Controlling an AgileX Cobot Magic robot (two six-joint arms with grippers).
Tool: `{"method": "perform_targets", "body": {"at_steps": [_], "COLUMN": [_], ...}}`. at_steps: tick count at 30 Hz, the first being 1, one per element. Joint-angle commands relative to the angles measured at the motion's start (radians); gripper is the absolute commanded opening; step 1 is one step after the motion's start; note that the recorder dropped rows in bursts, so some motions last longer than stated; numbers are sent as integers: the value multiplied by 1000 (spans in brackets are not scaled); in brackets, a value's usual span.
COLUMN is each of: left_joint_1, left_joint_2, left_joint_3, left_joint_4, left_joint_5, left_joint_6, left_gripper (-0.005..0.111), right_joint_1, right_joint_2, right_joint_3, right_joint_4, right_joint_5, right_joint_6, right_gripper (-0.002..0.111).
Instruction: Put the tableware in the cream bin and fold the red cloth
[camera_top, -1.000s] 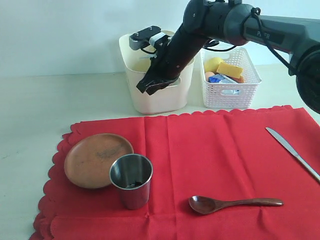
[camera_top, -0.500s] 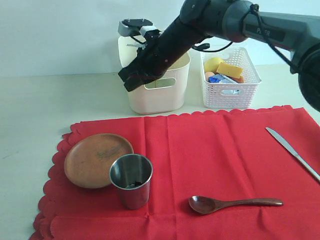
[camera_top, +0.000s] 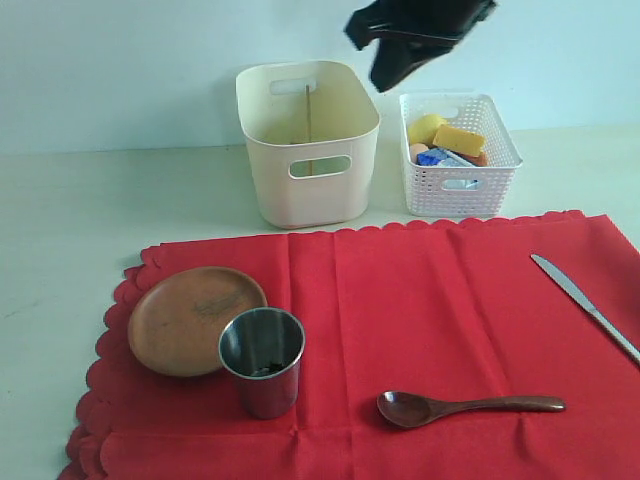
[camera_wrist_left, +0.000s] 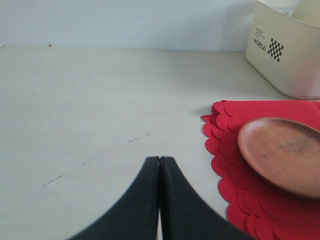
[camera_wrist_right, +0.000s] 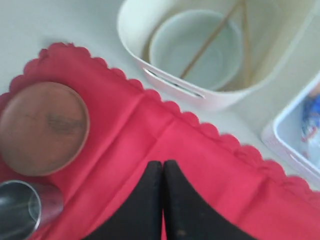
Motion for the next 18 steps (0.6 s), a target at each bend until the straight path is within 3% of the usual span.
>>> {"method": "perform_targets", "body": {"at_steps": [1, 10, 18], "left_joint_1": [-7, -7, -7], "left_joint_2": [-6, -6, -6], "left_joint_3": [-4, -4, -4], "left_joint_4": [-2, -2, -2], "left_joint_5": [-14, -14, -14], "left_joint_6": [-3, -3, -3], "left_gripper": [0, 0, 0], "right_joint_1": [-91, -260, -292], "right_joint_2": [-149, -290, -290], "right_joint_3": [222, 635, 795], "right_joint_4": [-13, -18, -67], "right_joint_5": [-58, -158, -259], "right_joint_6": [8, -8, -8], "right_gripper": [0, 0, 5]}}
